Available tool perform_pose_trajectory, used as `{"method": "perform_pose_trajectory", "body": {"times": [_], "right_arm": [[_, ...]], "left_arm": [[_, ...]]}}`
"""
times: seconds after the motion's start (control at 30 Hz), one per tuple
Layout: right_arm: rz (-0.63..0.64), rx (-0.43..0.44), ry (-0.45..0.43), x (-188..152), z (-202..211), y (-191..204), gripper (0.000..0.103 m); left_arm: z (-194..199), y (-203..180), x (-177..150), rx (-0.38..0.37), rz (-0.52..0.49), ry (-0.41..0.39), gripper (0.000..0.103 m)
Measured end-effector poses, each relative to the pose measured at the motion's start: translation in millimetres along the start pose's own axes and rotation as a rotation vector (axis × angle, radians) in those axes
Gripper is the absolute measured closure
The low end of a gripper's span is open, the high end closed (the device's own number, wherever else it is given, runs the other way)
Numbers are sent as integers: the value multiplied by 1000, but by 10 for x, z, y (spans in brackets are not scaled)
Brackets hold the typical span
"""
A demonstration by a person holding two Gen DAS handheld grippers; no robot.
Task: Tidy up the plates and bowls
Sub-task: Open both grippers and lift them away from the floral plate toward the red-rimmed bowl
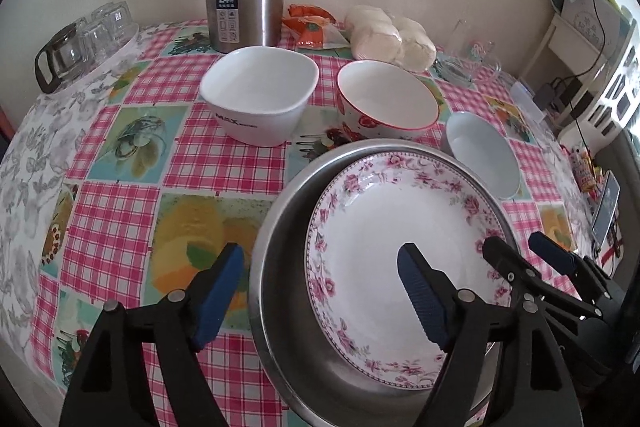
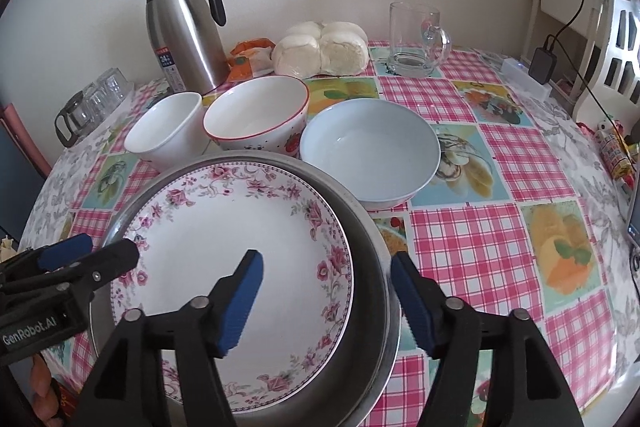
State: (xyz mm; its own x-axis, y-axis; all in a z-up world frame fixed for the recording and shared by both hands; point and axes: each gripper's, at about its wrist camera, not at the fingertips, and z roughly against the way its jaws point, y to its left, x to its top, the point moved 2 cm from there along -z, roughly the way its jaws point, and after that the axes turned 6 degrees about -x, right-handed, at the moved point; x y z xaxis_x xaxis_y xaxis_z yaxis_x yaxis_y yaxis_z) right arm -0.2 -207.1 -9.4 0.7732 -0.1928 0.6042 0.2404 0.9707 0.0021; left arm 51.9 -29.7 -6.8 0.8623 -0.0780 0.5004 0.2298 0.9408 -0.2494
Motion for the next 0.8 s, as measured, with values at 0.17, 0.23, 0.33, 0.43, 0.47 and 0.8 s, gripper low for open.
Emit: {"method": "perform_pose_trajectory", "body": {"times": [0.17, 0.23, 0.33, 0.43, 0.47, 0.8], "right_arm": [[-7, 7, -7, 4, -4, -17, 19], [-6, 5, -8, 0, 0, -17, 16], [1, 3, -9, -1, 0, -19, 12], [0, 4, -17, 8, 11, -33, 4], [-4, 9, -22, 13, 22, -43, 0], [5, 16, -58, 70, 75, -107, 0]], "left_arm": [[0, 3, 4, 33, -9, -16, 14], [3, 11, 8, 47, -5, -25, 11], [3, 40, 12, 51, 12, -27, 11], [1, 60, 15, 59, 26, -30, 11], [4, 65, 18, 69, 27, -35, 11], [39, 55, 150, 231, 53, -128, 3]]}}
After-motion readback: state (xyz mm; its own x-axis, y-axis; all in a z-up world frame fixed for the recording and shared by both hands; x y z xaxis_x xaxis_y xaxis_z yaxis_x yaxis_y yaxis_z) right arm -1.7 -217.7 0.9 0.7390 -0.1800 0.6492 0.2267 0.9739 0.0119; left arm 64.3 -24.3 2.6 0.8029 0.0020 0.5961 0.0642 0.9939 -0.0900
